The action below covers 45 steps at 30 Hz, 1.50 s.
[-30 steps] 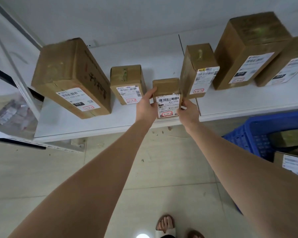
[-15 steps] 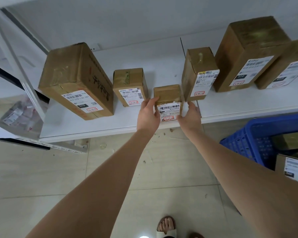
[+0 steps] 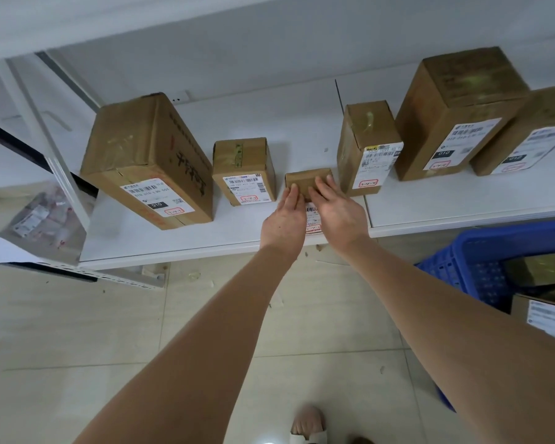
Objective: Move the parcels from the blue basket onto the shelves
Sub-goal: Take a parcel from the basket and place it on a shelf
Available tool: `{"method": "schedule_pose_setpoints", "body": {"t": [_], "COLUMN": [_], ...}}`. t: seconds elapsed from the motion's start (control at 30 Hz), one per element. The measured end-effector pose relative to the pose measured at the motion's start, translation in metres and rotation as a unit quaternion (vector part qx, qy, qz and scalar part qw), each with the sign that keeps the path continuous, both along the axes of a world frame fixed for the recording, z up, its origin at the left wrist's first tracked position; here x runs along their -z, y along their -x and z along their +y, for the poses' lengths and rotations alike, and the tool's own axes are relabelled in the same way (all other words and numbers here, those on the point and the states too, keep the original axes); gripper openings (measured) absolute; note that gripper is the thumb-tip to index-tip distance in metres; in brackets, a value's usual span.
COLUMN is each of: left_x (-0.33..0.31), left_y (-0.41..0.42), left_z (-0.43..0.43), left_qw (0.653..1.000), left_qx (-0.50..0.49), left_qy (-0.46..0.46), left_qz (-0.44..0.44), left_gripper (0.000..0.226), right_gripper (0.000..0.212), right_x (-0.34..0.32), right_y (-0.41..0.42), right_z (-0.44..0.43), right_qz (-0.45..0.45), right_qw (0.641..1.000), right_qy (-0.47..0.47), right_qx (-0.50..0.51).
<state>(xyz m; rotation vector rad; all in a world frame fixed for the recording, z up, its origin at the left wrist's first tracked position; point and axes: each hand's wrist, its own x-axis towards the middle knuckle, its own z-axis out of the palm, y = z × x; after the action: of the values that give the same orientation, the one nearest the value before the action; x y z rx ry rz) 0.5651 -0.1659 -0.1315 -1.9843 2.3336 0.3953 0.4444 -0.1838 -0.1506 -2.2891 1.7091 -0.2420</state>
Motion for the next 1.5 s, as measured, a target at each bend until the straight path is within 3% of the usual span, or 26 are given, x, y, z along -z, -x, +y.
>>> {"method": "schedule_pose_setpoints", "body": {"t": [0.97,1.2,1.5], "left_x": [0.007,-0.023,-0.099], "left_y": [0.0,0.008,0.072], "left_z": [-0.068,-0.054,-0.009], "left_qw": [0.999,1.0,0.993], "left_qx": [0.023,-0.003,0.087], "left_qy": [0.014,0.003,-0.043], "left_qz": [-0.018,-0.019,-0.065], "left_gripper": [0.067,0.074,0.064], "right_gripper": [0.059,0.068,0.066], "right_x": [0.001,-0.02,-0.091], "right_y": [-0.002,0.003,0.066], "right_z": [-0.062,-0.036,0.041], "right_qz": [0.015,-0.01,0.029], "right_qw": [1.0,0.999,0.986], "right_qy": [0.001,-0.019,-0.061], "right_qx": [0.021,0.04,0.153]}}
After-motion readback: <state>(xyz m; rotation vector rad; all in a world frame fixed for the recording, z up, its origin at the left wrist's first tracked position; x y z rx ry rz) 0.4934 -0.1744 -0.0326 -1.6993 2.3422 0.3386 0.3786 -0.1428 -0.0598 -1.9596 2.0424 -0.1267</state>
